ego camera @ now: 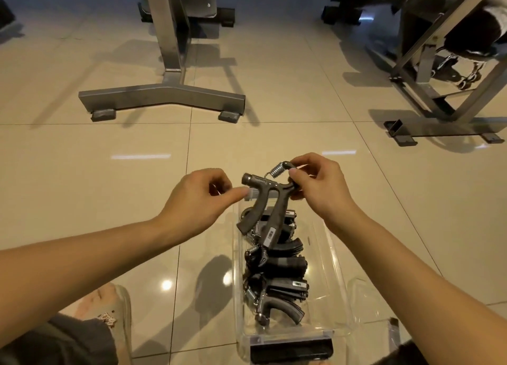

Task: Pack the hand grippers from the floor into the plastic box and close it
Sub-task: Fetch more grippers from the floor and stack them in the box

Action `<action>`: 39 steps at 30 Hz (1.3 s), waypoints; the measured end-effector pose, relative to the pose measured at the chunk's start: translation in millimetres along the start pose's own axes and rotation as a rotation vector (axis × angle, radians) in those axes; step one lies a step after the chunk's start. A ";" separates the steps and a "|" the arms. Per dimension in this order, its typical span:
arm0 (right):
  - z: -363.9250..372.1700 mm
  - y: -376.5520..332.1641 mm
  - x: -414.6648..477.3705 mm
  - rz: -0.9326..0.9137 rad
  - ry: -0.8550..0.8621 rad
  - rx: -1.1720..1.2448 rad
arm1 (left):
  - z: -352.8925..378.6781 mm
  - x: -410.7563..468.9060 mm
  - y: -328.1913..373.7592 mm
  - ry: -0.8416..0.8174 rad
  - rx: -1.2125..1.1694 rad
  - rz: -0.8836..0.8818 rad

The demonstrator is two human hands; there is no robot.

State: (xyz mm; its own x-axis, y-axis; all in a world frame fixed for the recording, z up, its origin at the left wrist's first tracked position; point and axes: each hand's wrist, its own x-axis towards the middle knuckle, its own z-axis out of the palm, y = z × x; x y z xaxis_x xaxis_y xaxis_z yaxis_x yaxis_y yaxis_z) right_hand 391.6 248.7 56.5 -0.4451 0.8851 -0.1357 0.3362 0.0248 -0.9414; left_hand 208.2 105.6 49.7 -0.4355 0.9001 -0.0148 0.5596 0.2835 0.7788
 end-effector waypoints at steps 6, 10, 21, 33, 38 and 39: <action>-15.0 -21.9 -9.5 -0.246 -0.244 -0.213 | -17.0 14.1 25.3 -0.059 -0.018 0.060; -7.6 -31.2 -15.1 -0.328 -0.325 -0.211 | -14.1 10.0 40.4 -0.167 -0.139 0.056; 9.2 -11.5 -24.8 -0.285 -0.256 -0.413 | -18.8 10.8 28.8 0.051 -0.330 -0.233; -6.2 13.4 -27.9 -0.473 -0.331 -1.008 | 12.5 -0.2 8.9 -0.085 -0.580 -0.456; -14.8 36.8 -30.2 -0.378 -0.435 -1.150 | 30.8 -8.5 -29.6 -0.395 0.129 -0.146; -15.2 44.2 -32.2 -0.350 -0.456 -1.175 | 36.6 -12.5 -37.2 -0.444 0.313 -0.062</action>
State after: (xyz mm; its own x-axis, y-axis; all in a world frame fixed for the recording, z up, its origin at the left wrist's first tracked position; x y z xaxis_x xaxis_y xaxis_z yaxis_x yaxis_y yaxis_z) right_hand 433.4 228.3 23.9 -0.8178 0.5185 -0.2499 0.5616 0.8138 -0.1493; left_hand 218.6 95.9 -2.1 -0.1727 0.9126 -0.3705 0.7550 0.3642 0.5453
